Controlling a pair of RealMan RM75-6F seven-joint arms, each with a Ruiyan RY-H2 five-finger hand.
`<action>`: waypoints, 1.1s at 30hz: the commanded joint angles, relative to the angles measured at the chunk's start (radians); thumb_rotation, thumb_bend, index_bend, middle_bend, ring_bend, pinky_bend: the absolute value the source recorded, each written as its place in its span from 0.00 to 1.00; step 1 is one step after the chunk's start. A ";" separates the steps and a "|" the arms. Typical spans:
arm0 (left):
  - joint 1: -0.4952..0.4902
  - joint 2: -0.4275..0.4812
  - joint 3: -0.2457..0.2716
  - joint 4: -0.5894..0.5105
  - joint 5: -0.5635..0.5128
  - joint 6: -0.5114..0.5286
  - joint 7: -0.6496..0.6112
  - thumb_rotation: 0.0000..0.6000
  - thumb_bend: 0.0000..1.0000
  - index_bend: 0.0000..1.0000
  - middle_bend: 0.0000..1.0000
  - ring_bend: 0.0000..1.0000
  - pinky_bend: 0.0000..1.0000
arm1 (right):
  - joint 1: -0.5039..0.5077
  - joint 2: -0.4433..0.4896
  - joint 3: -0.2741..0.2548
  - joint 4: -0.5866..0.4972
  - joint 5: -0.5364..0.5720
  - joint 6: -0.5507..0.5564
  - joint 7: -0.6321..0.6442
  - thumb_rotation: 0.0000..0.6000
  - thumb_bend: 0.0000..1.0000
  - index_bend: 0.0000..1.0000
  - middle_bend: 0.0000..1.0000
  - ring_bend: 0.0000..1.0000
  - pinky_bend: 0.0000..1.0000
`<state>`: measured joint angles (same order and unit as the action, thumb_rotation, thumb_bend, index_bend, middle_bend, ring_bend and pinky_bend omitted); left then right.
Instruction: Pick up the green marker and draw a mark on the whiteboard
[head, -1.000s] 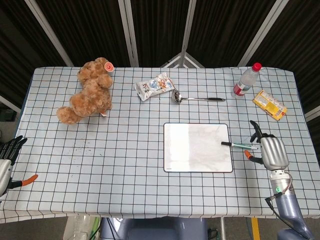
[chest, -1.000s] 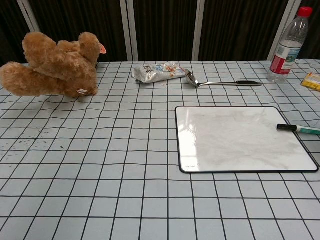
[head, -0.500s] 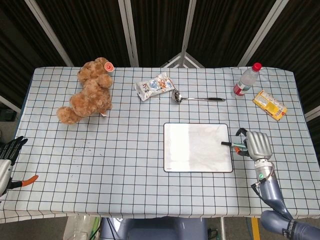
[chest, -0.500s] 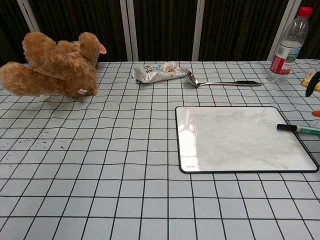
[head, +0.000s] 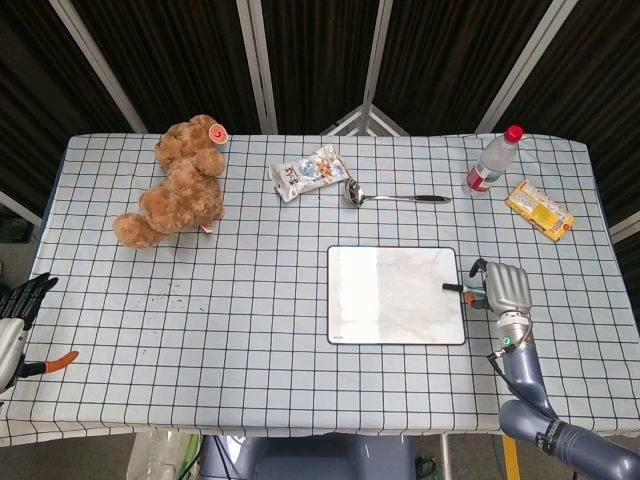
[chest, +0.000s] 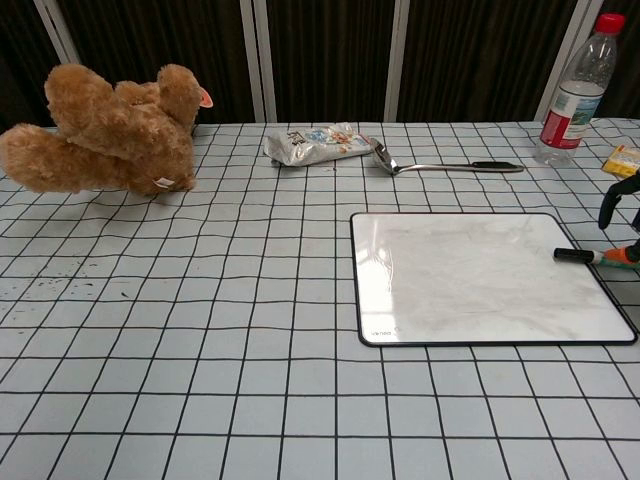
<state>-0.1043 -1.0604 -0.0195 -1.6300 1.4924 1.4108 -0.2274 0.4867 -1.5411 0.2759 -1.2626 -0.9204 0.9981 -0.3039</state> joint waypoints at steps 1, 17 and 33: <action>-0.001 0.001 0.000 -0.001 0.000 -0.002 -0.003 1.00 0.00 0.00 0.00 0.00 0.00 | 0.004 -0.012 -0.001 0.016 0.006 -0.002 -0.003 1.00 0.27 0.49 1.00 1.00 0.93; -0.002 0.006 0.001 -0.006 -0.003 -0.008 -0.010 1.00 0.00 0.00 0.00 0.00 0.00 | 0.001 -0.041 -0.022 0.078 0.043 -0.008 -0.032 1.00 0.30 0.49 1.00 1.00 0.93; 0.000 0.010 0.001 -0.007 0.002 0.000 -0.019 1.00 0.00 0.00 0.00 0.00 0.00 | -0.005 -0.047 -0.035 0.113 0.060 -0.003 -0.056 1.00 0.35 0.49 1.00 1.00 0.93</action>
<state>-0.1045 -1.0507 -0.0182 -1.6373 1.4937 1.4101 -0.2458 0.4823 -1.5874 0.2422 -1.1516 -0.8611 0.9957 -0.3590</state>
